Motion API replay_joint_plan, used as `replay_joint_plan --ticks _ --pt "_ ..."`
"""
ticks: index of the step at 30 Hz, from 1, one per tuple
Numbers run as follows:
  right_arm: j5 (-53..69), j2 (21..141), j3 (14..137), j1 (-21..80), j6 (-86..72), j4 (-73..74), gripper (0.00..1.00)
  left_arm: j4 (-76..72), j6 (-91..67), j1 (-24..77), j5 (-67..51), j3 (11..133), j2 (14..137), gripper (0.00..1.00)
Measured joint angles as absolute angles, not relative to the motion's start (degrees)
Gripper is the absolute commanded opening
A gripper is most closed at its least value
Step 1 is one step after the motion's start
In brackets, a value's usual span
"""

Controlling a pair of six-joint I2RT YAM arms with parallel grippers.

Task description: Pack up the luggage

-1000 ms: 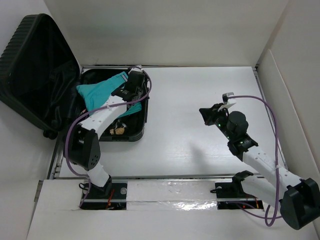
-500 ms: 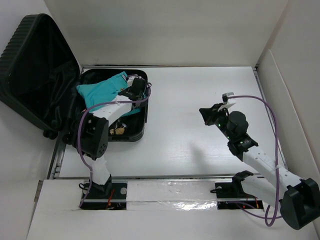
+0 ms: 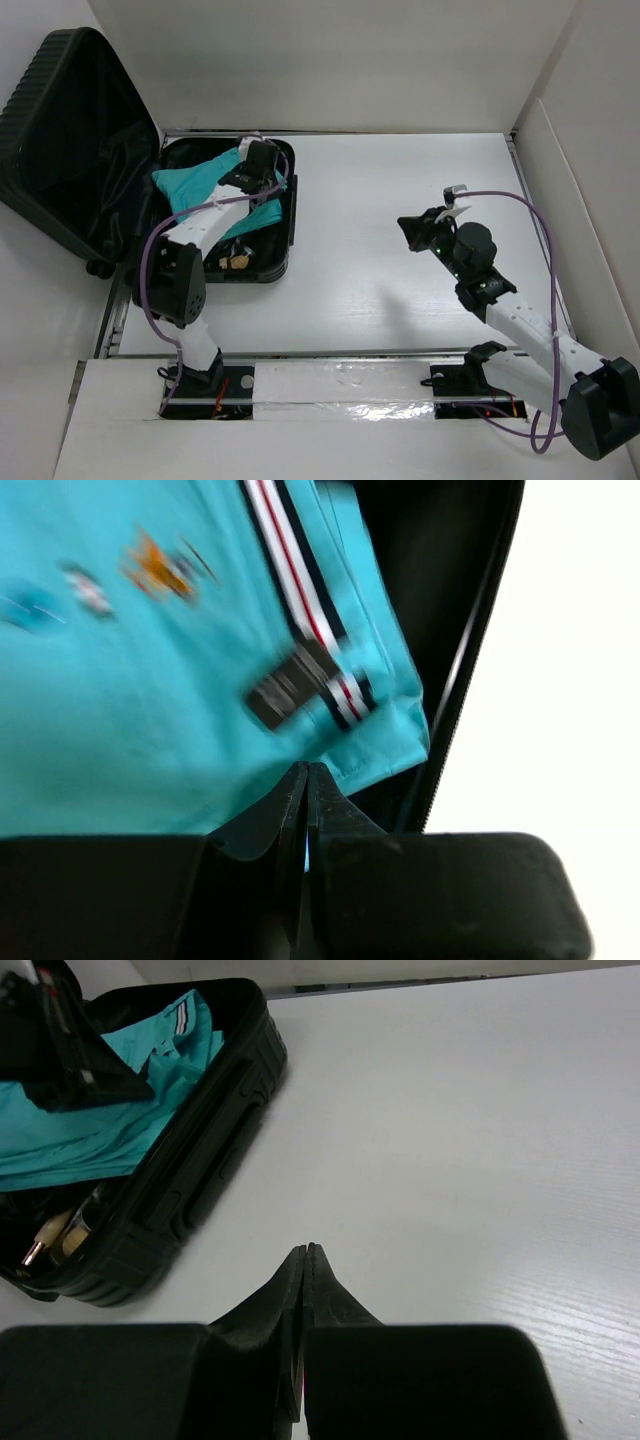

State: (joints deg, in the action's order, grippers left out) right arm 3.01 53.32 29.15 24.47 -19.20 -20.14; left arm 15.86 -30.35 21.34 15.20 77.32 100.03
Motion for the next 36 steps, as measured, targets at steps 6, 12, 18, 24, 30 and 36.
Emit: replay_joint_plan --ticks 6,12,18,24,30,36 --pt "2.98 53.3 29.21 24.95 -19.14 -19.81 0.0 17.32 -28.73 16.64 16.73 84.75 100.16 0.0" --pt "2.74 53.12 29.21 24.95 -18.79 -19.7 0.0 15.11 -28.56 16.82 14.24 84.68 108.64 0.0" --pt "2.76 53.65 29.23 25.34 -18.79 -19.75 0.0 13.74 -28.6 17.3 14.0 83.18 107.02 0.0" --pt "3.01 54.24 29.65 26.37 -18.74 -19.75 0.01 17.28 -30.13 16.21 18.15 77.91 90.04 0.06" --pt "3.03 55.68 29.98 26.72 -18.11 -20.08 0.0 19.73 -35.33 9.61 30.26 72.79 61.8 0.0" --pt "5.87 59.88 31.16 27.07 -16.4 -20.14 0.0 28.34 -40.6 7.33 46.24 62.04 39.94 0.0"
